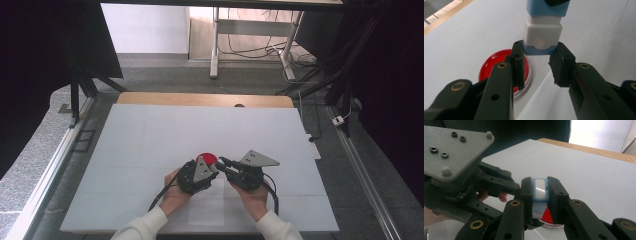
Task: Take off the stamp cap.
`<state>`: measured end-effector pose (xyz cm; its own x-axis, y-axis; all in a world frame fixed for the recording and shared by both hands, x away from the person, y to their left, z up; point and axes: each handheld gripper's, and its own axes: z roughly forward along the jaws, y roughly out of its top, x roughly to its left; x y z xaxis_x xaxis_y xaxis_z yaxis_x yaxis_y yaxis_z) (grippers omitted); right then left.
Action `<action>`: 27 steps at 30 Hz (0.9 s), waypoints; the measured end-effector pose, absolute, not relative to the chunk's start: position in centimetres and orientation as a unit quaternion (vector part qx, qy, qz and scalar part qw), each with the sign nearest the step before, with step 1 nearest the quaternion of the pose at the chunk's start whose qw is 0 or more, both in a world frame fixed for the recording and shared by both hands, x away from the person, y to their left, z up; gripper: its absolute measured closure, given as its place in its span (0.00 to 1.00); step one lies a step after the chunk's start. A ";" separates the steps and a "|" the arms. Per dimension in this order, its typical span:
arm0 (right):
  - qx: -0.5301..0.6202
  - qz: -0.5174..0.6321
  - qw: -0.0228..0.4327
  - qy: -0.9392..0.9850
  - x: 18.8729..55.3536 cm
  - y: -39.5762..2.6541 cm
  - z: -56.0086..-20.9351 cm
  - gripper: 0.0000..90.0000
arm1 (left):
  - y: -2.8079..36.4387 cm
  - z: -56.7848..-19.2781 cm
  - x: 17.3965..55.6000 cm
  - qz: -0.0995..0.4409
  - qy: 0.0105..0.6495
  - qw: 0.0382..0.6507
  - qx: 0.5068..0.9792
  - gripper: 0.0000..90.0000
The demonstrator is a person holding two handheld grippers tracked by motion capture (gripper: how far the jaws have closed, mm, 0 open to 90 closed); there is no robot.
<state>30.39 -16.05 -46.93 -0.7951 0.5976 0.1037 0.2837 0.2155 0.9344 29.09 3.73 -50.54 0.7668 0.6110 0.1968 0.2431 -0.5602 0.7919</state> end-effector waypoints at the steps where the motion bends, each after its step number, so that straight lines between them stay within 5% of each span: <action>1: 0.288 0.556 0.141 0.767 30.4 -16.0 -46.9 0.83 | 3.7 -50.5 29.1 0.234 0.249 0.395 0.853 0.73; 12: 0.288 0.555 0.138 0.768 30.4 -16.0 -46.9 0.84 | 3.4 -50.7 28.7 0.269 0.227 0.373 0.859 0.73; 21: 0.289 0.567 0.155 0.756 30.2 -16.6 -46.5 0.84 | 4.4 -51.1 29.6 0.216 0.271 0.401 0.848 0.73; 27: 0.295 0.570 0.152 0.752 30.4 -17.0 -46.4 0.84 | 4.3 -50.9 29.4 0.227 0.265 0.399 0.848 0.73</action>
